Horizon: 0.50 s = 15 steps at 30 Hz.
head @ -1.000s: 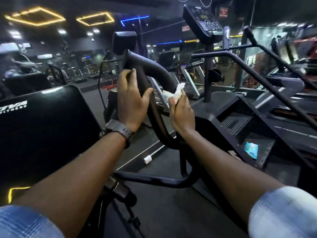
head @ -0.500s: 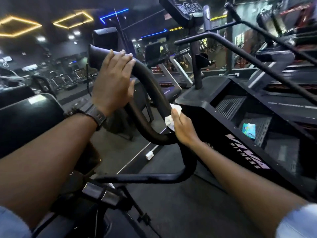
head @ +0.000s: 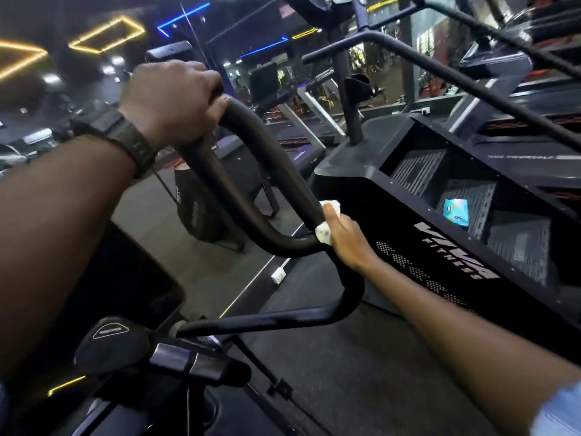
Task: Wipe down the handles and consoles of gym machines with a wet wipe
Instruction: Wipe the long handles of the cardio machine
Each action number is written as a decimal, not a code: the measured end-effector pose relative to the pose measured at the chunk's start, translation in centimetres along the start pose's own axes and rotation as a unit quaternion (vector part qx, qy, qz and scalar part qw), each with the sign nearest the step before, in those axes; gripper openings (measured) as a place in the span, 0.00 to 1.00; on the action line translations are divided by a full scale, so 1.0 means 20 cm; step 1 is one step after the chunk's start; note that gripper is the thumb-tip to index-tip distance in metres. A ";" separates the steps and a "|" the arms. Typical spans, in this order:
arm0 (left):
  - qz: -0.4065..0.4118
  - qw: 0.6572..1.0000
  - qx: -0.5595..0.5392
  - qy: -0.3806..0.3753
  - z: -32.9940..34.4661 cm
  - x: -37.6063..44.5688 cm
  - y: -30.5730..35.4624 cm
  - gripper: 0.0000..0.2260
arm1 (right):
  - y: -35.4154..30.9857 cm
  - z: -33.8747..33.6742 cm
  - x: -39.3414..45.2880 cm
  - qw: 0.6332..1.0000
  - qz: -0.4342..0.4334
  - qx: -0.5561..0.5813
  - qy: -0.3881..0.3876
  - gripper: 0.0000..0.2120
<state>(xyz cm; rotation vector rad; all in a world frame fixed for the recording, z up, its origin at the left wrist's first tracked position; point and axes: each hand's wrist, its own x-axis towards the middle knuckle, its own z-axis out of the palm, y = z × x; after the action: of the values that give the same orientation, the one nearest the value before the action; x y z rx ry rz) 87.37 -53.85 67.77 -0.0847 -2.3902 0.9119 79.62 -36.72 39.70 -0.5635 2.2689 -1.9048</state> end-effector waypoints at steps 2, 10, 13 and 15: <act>-0.014 0.999 0.002 -0.040 -0.01 0.04 0.00 0.19 | -0.06 0.01 0.03 1.000 0.008 0.019 0.002 0.29; -0.047 0.981 -0.082 -0.166 -0.13 0.16 -0.12 0.13 | -0.87 0.23 0.32 0.936 -0.308 -0.140 0.094 0.24; -0.086 0.976 -0.135 -0.151 -0.12 0.15 -0.15 0.14 | -0.84 0.35 0.26 0.888 -0.405 -0.160 0.146 0.27; -0.103 0.973 -0.164 -0.129 -0.11 0.14 -0.15 0.13 | -0.81 0.44 0.18 0.888 -0.439 -0.114 0.073 0.27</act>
<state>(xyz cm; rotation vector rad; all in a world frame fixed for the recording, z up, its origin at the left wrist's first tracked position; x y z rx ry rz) 86.66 -54.25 72.30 0.1643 -2.7095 0.4484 82.43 -48.34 54.09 -1.7911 2.5938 -2.0215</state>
